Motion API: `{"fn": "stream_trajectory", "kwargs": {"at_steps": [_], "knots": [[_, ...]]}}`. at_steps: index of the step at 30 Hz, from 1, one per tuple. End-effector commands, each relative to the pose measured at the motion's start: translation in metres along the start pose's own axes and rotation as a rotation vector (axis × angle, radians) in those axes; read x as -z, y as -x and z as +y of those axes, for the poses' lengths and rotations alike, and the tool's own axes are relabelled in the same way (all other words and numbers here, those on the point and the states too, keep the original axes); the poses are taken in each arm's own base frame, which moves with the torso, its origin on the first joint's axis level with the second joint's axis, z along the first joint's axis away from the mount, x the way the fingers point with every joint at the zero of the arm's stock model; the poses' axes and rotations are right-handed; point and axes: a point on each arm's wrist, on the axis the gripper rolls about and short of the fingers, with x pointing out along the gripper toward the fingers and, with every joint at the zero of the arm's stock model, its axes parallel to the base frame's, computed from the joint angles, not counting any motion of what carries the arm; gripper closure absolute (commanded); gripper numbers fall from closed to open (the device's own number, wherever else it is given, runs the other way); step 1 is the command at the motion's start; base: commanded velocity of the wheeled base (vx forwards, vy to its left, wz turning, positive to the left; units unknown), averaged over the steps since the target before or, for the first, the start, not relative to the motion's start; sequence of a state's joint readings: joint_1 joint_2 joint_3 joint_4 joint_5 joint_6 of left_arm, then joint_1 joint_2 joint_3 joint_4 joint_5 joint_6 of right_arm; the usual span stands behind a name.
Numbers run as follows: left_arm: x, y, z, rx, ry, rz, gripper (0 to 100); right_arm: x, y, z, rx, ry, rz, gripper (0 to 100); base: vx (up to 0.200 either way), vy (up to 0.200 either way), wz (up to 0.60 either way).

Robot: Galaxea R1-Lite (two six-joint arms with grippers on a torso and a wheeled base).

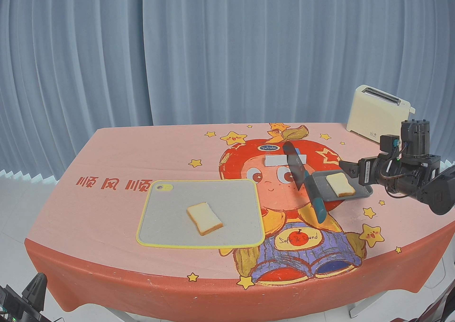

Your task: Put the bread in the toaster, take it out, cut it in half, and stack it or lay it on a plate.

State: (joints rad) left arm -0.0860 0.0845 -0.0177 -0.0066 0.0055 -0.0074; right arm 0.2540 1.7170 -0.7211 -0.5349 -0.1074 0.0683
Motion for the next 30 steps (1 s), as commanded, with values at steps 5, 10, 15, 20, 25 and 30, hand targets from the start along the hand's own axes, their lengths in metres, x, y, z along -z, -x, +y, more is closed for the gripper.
{"fn": "stream_trajectory", "kwargs": {"at_steps": [5, 10, 15, 20, 25, 30], "knots": [[0.005, -0.001, 0.000, -0.001, 0.000, 0.020, 100, -0.006, 0.021, 0.011, -0.046, 0.013, -0.049, 0, 0.000, 0.000, 0.00], [0.005, -0.001, 0.000, -0.001, 0.000, 0.018, 100, -0.007, 0.027, 0.020, -0.078, 0.023, -0.062, 0, 0.000, 0.000, 0.00], [0.005, -0.001, 0.000, -0.001, 0.000, 0.018, 100, -0.007, 0.029, 0.026, -0.097, 0.032, -0.063, 0, 0.000, 0.000, 0.00], [0.005, -0.001, 0.000, -0.001, 0.002, 0.018, 100, -0.002, 0.030, 0.030, -0.107, 0.042, -0.048, 0, 0.000, 0.000, 0.00], [0.005, -0.001, 0.000, -0.001, 0.000, 0.018, 100, 0.004, 0.033, 0.037, -0.125, 0.060, -0.035, 0, 0.000, 0.000, 0.00], [0.005, -0.001, 0.000, -0.001, 0.002, 0.020, 100, 0.005, 0.032, 0.040, -0.124, 0.064, -0.031, 0, 0.000, 0.000, 0.00]]}}
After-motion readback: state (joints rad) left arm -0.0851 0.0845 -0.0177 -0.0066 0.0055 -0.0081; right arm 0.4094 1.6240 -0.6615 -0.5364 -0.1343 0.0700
